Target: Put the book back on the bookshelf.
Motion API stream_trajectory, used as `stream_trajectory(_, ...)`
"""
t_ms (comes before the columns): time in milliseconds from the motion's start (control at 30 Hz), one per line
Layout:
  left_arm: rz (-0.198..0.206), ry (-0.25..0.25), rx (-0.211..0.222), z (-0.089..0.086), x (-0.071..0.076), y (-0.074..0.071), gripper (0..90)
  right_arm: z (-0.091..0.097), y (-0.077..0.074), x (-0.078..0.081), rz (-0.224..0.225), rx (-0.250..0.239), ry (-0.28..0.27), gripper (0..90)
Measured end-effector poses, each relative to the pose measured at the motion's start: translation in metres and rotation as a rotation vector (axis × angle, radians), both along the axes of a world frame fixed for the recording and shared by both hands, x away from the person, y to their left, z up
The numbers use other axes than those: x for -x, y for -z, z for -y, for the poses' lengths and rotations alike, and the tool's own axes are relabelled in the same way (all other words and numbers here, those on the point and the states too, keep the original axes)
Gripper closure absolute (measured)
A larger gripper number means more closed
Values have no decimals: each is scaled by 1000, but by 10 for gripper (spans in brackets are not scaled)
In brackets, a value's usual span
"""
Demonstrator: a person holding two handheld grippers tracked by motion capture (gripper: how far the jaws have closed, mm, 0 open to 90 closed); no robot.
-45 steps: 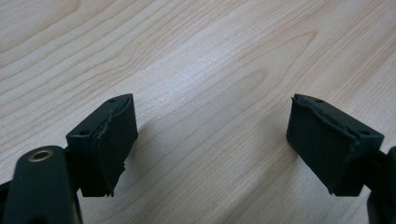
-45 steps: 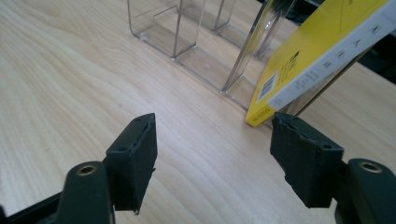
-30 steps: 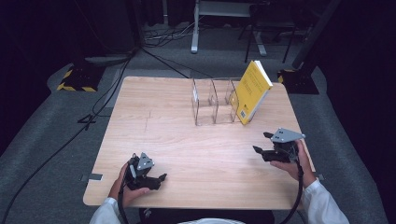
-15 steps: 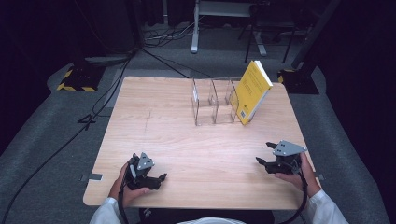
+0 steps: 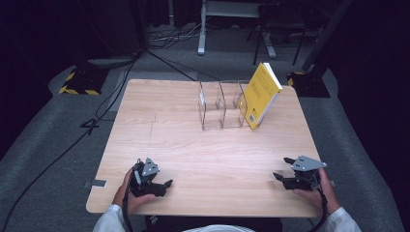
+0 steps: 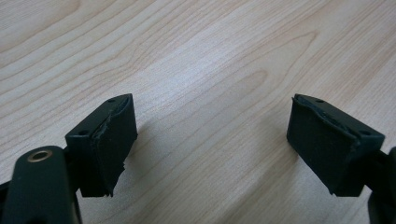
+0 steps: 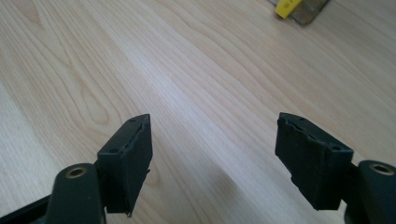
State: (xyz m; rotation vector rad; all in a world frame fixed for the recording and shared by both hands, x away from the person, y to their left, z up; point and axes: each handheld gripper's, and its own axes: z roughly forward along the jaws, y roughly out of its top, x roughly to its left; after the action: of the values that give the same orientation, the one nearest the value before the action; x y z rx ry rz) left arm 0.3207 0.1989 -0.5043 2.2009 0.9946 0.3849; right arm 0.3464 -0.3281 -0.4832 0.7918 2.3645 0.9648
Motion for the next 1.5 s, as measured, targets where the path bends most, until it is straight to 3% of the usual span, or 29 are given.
stream_trajectory(300,-3,-6,3,0,0,0,164,31,12,9,-35,-41,61,277)
stream_trajectory(600,0,-8,5,1,0,0,163,58,20,13,-97,-112,154,258)
stream_trajectory(733,-5,-14,8,1,-1,1,161,65,21,11,-144,-136,169,226)
stream_trajectory(1500,0,-4,4,0,-1,1,158,65,21,11,-141,-132,180,207)
